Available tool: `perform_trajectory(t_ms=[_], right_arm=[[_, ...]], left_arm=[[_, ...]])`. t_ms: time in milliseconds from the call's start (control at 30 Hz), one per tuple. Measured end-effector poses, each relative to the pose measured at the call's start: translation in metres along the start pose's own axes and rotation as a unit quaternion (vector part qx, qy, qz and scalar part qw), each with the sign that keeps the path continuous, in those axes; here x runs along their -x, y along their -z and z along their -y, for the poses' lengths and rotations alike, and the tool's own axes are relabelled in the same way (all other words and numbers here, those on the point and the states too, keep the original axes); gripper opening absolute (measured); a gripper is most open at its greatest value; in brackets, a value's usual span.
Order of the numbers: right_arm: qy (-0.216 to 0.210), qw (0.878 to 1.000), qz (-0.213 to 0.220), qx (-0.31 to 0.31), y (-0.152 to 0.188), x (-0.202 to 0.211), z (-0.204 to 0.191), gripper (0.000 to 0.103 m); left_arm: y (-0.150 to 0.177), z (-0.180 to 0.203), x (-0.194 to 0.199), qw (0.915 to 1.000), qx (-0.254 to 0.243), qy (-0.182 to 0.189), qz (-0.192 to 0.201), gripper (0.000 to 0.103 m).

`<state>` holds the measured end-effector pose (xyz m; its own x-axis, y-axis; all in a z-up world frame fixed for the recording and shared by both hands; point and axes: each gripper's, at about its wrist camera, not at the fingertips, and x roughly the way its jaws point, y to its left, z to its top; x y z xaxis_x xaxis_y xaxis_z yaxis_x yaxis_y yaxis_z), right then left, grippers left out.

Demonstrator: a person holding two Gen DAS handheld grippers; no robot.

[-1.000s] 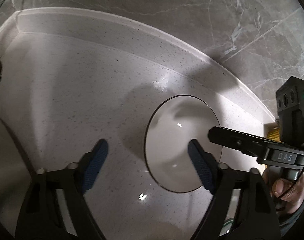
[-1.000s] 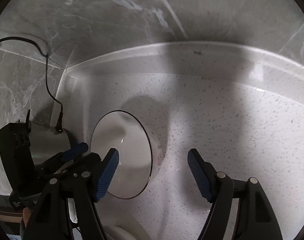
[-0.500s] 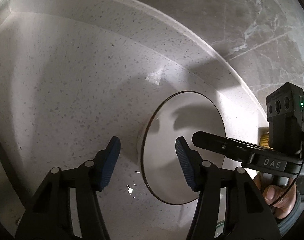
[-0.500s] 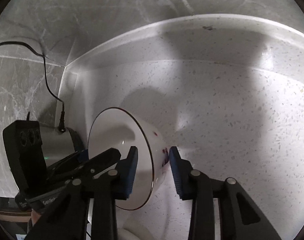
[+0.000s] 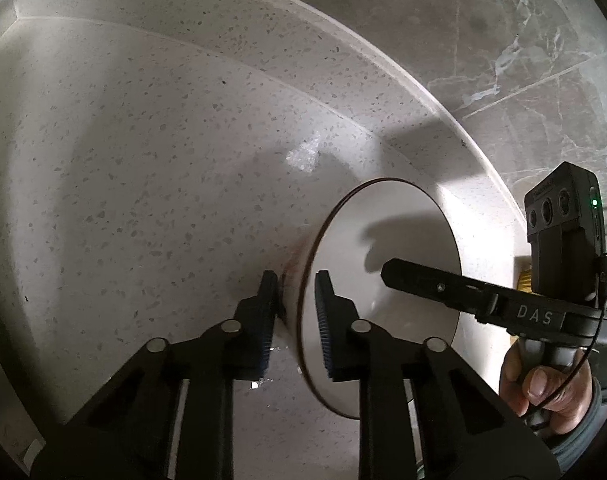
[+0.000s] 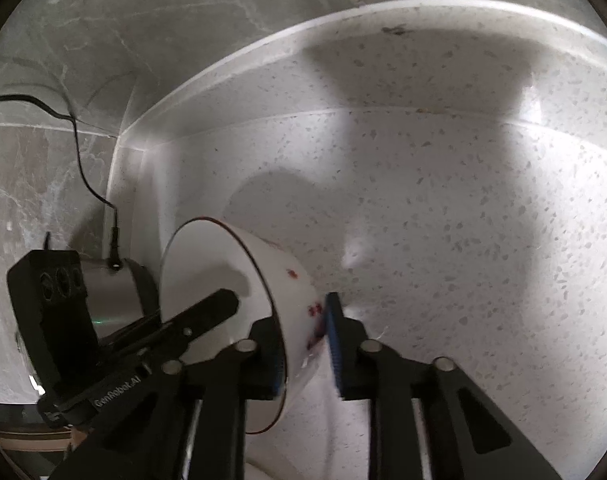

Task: Organize plates and bowls
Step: 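Lift the red-patterned bowl with both grippers and carry it toward the bowls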

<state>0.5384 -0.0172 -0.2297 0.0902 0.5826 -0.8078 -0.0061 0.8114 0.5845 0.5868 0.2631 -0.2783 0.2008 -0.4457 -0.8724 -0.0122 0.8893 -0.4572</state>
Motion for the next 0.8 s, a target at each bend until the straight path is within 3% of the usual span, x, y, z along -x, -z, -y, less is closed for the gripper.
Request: perform_trajectory(t_ms=[167,400,800], right_arm=[[0.015,1.000,0.004,0.007,0.001,0.001,-0.003,0.017],[0.020,1.000,0.005,-0.005,0.004,0.004,-0.001,0.017],[0.019,1.000,0.012,0.008,0.013,0.028,-0.021,0.017]], left_arm=[[0.000,0.006,-0.001,0.9999,-0.003,-0.010,-0.004,0.016],[0.005,0.011,0.003,1.0000,0.005,0.003,-0.008,0.016],[0.019,0.026,0.042,1.0000,-0.004,0.007,0.004,0.016]])
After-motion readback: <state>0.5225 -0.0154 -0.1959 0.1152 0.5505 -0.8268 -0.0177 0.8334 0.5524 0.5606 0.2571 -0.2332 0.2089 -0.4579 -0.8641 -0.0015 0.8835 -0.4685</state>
